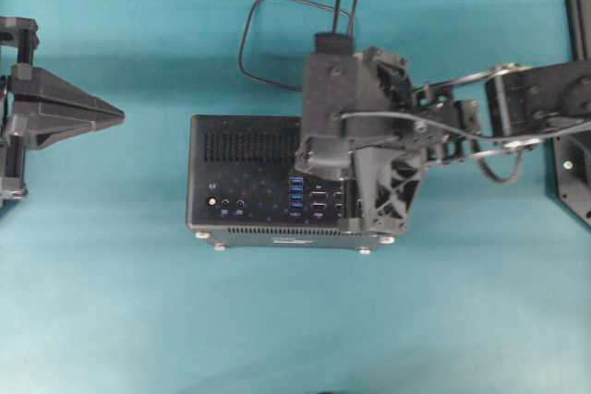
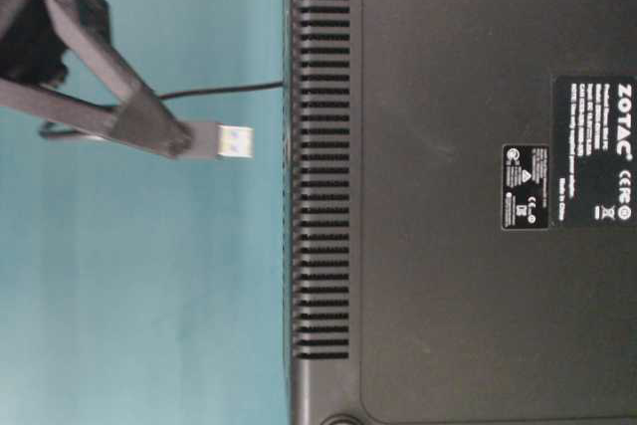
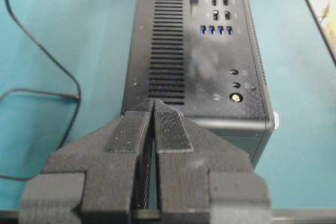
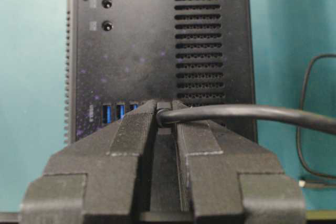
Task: Insert the USB into the PC box with both arms.
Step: 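Pull the USB plug out of its port with the right gripper, then carry the held plug toward the blue USB ports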
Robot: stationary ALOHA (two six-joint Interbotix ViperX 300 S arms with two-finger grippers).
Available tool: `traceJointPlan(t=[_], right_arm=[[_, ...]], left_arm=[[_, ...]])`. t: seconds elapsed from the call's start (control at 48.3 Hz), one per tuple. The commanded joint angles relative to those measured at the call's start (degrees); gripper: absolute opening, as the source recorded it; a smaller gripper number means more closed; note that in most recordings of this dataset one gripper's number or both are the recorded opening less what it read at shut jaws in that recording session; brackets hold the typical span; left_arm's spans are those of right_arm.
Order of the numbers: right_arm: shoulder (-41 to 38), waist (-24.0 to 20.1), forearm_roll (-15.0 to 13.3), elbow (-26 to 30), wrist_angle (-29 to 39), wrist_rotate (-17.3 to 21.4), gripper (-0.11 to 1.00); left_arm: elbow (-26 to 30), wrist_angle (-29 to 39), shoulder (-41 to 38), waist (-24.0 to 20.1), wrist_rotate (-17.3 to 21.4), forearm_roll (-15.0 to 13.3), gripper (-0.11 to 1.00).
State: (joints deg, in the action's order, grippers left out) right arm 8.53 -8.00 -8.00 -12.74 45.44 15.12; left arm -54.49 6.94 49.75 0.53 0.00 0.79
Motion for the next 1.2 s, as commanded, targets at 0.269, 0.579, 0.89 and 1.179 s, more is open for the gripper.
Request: traceJointPlan(t=[0.269, 0.579, 0.89, 1.179], right_arm=[[-0.53, -0.26, -1.67, 1.41, -0.44, 0.53, 0.12], [-1.23, -0.53, -1.58, 1.32, 0.44, 0.44, 0.12], [-1.49, -1.32, -1.67, 1.49, 1.49, 0.44, 0.12], [-1.85, -1.58, -1.58, 1.58, 1.93, 0.53, 0.12]], left_arm=[[0.88, -0.44, -0.18, -0.09, -0.09, 0.09, 0.0], [0.79, -0.53, -0.18, -0.09, -0.09, 0.09, 0.0], [0.7, -0.44, -0.18, -0.09, -0.18, 0.09, 0.0], [0.53, -0.44, -0.18, -0.09, -0.35, 0.09, 0.0]])
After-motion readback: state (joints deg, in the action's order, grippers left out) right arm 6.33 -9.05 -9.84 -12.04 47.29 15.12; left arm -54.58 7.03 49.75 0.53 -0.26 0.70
